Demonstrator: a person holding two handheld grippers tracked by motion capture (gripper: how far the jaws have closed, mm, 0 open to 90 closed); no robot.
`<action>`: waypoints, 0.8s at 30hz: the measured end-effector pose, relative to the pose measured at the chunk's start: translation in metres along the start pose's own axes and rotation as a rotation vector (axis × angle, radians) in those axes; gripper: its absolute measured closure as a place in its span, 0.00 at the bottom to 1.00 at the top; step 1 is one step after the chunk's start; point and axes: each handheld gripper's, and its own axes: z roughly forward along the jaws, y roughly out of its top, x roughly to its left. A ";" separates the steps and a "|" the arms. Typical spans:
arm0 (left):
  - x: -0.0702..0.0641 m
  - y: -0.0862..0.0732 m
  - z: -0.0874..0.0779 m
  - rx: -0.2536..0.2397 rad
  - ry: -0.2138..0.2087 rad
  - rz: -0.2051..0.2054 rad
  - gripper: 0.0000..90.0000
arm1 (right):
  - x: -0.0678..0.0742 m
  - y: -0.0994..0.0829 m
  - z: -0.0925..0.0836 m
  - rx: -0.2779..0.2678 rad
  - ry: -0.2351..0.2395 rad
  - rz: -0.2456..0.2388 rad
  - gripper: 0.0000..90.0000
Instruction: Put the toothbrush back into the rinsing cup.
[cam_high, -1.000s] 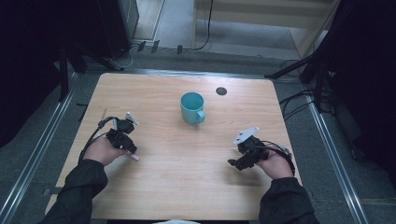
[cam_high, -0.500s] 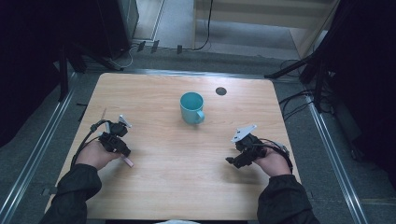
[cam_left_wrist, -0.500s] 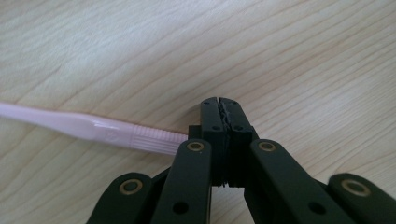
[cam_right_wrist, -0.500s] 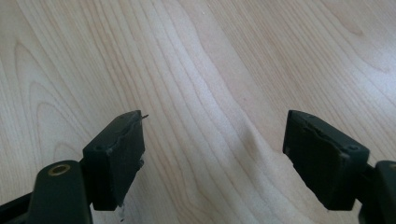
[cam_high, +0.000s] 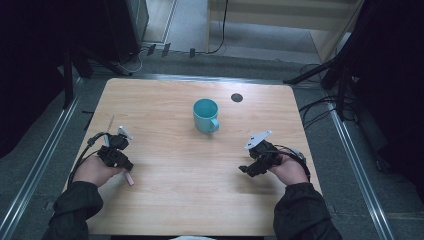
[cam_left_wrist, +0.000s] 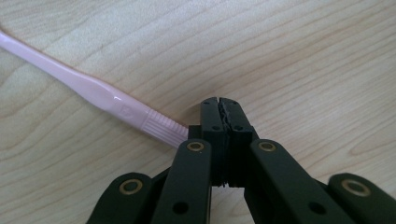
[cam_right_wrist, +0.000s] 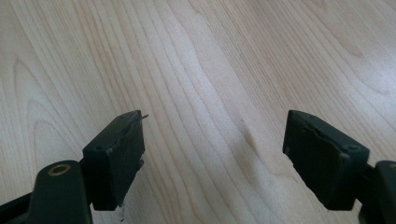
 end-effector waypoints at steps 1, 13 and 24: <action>0.001 -0.001 -0.001 -0.004 -0.008 -0.004 0.99 | 0.000 0.001 0.000 0.001 0.000 0.006 0.23; 0.010 -0.014 -0.005 -0.009 0.003 -0.050 0.99 | -0.001 0.008 0.004 -0.005 0.011 -0.012 0.23; 0.019 -0.025 -0.008 -0.020 0.013 -0.083 0.99 | -0.002 0.013 0.006 -0.012 0.018 -0.019 0.23</action>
